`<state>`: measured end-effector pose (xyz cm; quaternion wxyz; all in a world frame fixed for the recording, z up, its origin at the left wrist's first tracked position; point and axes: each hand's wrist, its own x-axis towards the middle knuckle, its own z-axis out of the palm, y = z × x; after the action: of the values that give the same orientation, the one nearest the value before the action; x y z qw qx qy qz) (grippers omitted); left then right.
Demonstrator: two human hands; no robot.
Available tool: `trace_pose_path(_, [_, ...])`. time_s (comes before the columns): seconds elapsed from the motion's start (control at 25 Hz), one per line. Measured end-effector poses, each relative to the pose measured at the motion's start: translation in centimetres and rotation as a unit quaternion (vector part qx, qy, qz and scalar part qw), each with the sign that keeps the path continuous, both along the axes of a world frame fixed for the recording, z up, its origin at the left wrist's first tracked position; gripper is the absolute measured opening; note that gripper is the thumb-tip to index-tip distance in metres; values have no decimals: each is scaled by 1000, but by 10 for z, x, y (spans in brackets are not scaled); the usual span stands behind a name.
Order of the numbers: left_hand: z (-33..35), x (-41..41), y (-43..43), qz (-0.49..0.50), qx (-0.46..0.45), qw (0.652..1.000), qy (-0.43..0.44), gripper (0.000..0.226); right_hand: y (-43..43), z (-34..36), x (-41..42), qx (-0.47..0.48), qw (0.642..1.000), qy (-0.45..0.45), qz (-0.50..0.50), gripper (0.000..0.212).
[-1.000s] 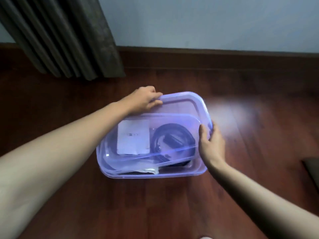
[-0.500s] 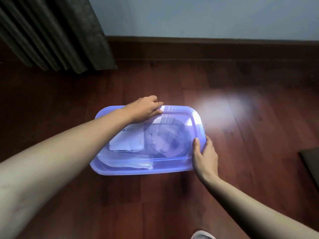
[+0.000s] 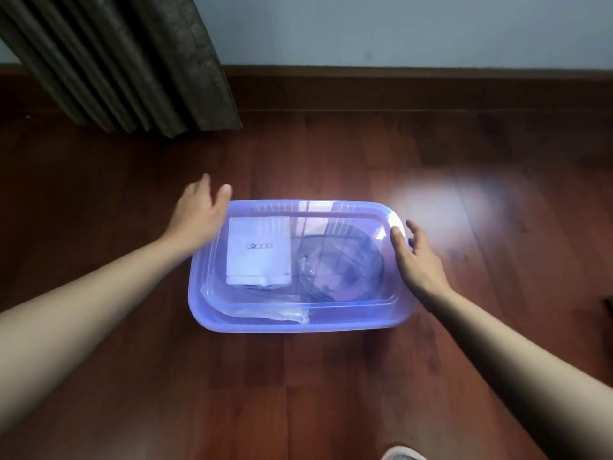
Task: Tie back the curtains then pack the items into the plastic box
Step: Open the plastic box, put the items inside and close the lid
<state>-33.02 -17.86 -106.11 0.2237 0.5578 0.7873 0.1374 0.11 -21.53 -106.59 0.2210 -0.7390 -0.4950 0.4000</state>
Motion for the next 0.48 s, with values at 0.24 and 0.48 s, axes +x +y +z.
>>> trace_pose_path(0.24, [-14,-6,-13,65,-79,989,-107,59,8,-12,-1,-5,1000,0,5,56])
trace_pose_path(0.48, [-10,1,-20,107,-12,993,-45,59,7,-11,-6,8,997,-74,-18,42])
